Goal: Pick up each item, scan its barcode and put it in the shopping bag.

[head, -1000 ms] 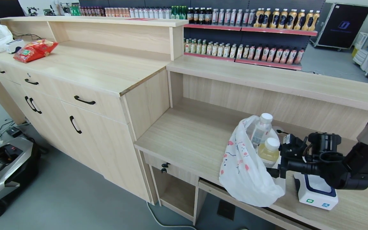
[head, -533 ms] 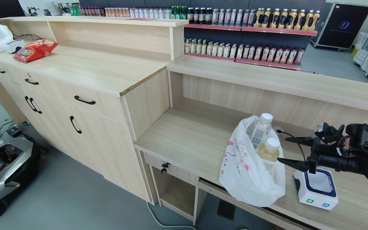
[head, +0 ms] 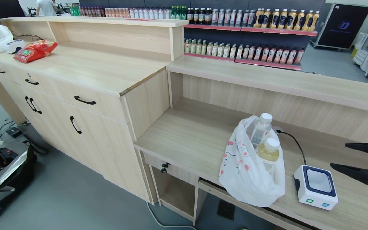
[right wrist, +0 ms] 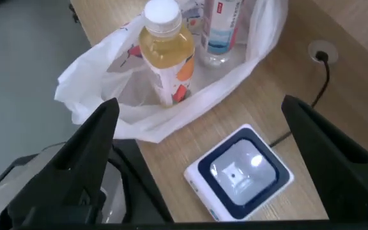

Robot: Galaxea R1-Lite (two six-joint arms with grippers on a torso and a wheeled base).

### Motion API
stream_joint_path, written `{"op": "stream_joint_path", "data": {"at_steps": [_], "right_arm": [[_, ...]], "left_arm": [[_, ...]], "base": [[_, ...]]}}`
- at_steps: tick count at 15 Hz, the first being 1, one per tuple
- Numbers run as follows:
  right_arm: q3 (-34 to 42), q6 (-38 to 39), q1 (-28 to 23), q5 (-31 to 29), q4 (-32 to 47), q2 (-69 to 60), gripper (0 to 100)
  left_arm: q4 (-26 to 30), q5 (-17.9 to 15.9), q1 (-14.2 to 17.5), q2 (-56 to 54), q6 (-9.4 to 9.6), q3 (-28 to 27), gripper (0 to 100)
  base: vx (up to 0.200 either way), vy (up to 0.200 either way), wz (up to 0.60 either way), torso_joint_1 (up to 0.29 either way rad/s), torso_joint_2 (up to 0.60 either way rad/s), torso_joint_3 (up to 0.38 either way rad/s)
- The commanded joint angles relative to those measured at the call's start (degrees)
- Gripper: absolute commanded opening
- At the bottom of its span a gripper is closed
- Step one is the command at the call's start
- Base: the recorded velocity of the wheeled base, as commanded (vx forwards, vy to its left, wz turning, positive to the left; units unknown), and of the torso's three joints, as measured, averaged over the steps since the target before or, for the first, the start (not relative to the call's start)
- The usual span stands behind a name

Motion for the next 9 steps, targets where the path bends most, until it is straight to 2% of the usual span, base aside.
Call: {"op": "stream_joint_path", "data": {"at_steps": [1,2,3,4,5,6,8,9], "right_arm": [[0.62,-2.25,-3.74,-0.15,1.24,-8.46,100],[0.35,-2.95,-4.70,-0.24,1.15,-8.99,100],[-0.44,-3.57,-6.02,-5.25,0.54,-10.57,100],[-1.23,-2.78,-6.02,-10.79,0.10,-11.71,100],[-1.58,-1.37,-6.11,-11.23,-0.16,-12.24,100],[-1.84,4.34,-6.20,-13.78,-1.13,-14.00,100],[-1.49,14.01,-4.35,-23.53,-3.50,-15.76,100],[-1.58,20.25,-1.10,-31.27,-3.68,-16.99,100]], "left_arm": [[0.00,0.02,0.00,-0.02,0.02,0.00,0],[0.00,0.02,0.00,-0.02,0.02,0.00,0],[0.00,0.02,0.00,-0.02,0.02,0.00,0],[0.00,0.02,0.00,-0.02,0.02,0.00,0],[0.00,0.02,0.00,-0.02,0.02,0.00,0],[0.00,0.02,0.00,-0.02,0.02,0.00,0],[0.00,0.02,0.00,-0.02,0.02,0.00,0],[0.00,0.02,0.00,-0.02,0.02,0.00,0]], "base": [[0.000,0.000,0.00,0.000,0.00,0.000],[0.000,0.000,0.00,0.000,0.00,0.000],[0.000,0.000,0.00,0.000,0.00,0.000],[0.000,0.000,-0.60,0.002,0.00,0.002],[0.000,0.000,-0.60,0.002,0.00,0.002],[0.000,0.000,-0.60,0.002,0.01,0.002],[0.000,0.000,-0.60,-0.002,0.00,0.005],[0.000,0.000,-0.60,-0.002,0.00,0.002]]}}
